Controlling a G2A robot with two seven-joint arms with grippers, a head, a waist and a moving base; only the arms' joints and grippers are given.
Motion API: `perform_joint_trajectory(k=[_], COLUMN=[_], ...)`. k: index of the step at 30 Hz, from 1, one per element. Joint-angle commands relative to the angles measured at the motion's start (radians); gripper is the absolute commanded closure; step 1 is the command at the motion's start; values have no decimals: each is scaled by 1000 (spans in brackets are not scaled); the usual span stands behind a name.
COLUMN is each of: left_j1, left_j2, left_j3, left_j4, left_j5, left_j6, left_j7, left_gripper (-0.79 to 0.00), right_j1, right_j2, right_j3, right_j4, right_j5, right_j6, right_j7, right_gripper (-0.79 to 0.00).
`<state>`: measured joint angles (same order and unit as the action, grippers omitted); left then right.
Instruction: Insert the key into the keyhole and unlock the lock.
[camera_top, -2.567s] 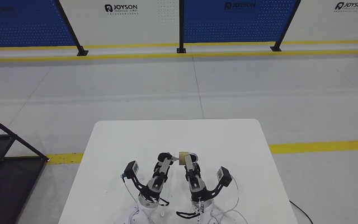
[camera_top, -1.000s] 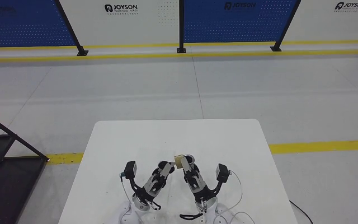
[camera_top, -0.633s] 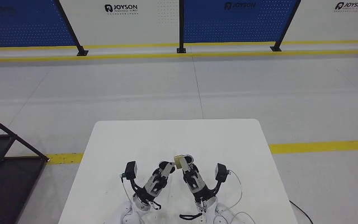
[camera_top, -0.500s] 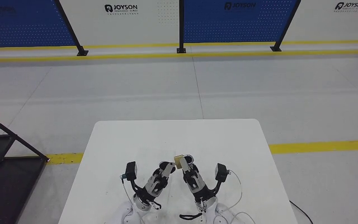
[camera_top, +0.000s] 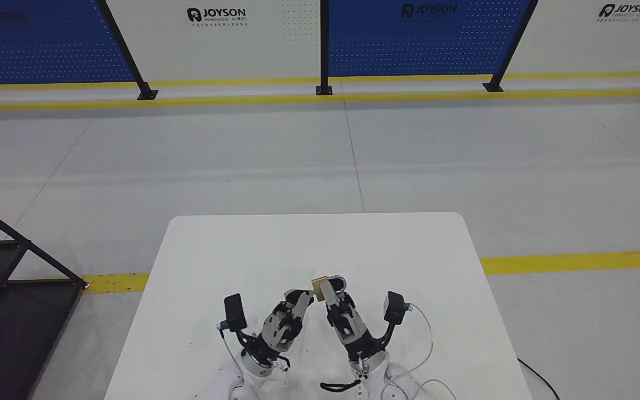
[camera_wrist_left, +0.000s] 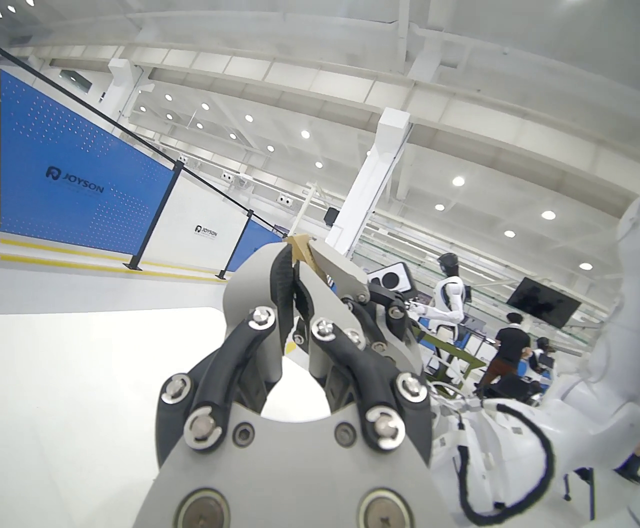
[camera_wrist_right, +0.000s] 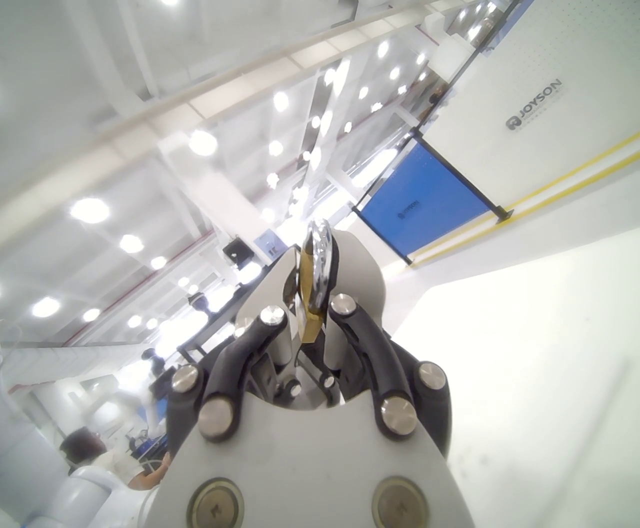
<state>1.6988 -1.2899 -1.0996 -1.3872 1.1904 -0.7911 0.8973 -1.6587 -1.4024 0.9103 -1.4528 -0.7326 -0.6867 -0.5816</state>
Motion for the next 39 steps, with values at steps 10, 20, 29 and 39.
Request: perform_joint_trajectory(k=[10,20,29,39], left_j1=[-28,-59,-80,-99], left_j2=[-2,-3,2,8], left_j3=[24,44,51,51], left_j4=[36,82,112,140], left_j5=[153,260,351,455], left_j6=[147,300,407,566], left_j7=[124,218,308,374], left_gripper=[0,0,0,0], right_j1=[0,0,1,3], right_j2=[-1,-3,-4,-5], right_j3=[1,2,2,3], right_j4=[-3,-5,-5,-2], right_j5=[4,8,12,15], right_j6=[11,18,22,24], right_j7=[12,20,28,33], right_gripper=[0,0,0,0])
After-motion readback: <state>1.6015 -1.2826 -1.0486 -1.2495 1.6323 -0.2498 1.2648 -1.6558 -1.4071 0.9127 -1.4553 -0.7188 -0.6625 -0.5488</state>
